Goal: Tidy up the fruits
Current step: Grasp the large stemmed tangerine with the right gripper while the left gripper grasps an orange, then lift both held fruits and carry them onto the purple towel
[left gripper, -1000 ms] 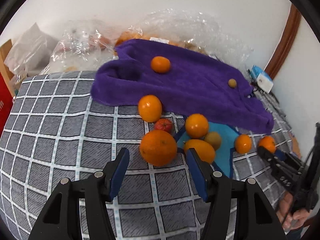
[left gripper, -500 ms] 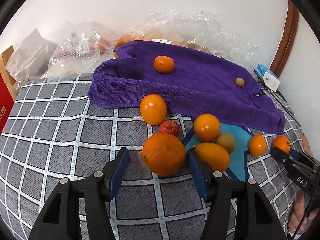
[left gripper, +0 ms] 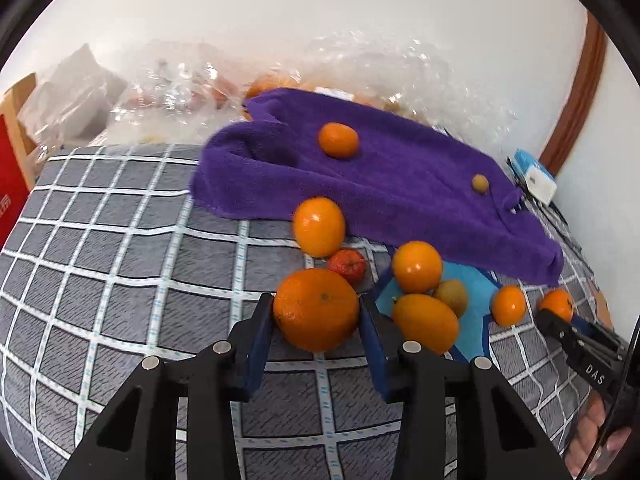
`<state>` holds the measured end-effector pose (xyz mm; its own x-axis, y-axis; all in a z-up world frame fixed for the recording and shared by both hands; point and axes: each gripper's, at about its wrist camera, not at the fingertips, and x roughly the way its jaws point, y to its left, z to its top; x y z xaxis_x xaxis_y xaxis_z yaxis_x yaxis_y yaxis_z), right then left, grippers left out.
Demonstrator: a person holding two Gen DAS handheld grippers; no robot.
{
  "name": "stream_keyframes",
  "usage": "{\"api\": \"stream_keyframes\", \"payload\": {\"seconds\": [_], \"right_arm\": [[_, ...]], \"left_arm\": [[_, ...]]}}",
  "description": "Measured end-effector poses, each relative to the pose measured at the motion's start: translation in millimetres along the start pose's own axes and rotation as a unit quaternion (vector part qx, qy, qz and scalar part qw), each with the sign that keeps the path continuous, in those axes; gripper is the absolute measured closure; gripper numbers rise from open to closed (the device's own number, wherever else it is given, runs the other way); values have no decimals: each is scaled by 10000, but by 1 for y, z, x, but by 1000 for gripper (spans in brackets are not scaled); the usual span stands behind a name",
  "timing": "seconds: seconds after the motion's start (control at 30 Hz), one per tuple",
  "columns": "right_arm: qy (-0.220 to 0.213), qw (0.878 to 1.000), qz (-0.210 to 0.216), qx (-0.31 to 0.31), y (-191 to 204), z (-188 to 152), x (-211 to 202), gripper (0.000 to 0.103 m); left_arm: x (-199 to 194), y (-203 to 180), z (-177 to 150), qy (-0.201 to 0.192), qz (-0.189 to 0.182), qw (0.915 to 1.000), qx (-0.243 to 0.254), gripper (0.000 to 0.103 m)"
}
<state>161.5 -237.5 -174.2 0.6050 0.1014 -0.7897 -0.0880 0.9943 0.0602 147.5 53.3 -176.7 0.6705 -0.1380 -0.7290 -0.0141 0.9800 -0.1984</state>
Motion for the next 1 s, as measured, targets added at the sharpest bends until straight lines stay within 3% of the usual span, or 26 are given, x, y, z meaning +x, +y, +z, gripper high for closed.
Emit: {"api": "stream_keyframes", "payload": {"seconds": [0.2, 0.33, 1.0], "right_arm": [[-46, 10000, 17, 40, -2, 0, -1, 61], [-60, 10000, 22, 35, -2, -1, -1, 61], [-434, 9988, 105, 224, -10, -5, -16, 61]], "left_arm": [[-11, 9, 3, -371, -6, 9989, -274, 63], [-12, 10, 3, -372, -54, 9987, -339, 63], [-38, -7, -1, -1045, -157, 9944, 87, 63]]}}
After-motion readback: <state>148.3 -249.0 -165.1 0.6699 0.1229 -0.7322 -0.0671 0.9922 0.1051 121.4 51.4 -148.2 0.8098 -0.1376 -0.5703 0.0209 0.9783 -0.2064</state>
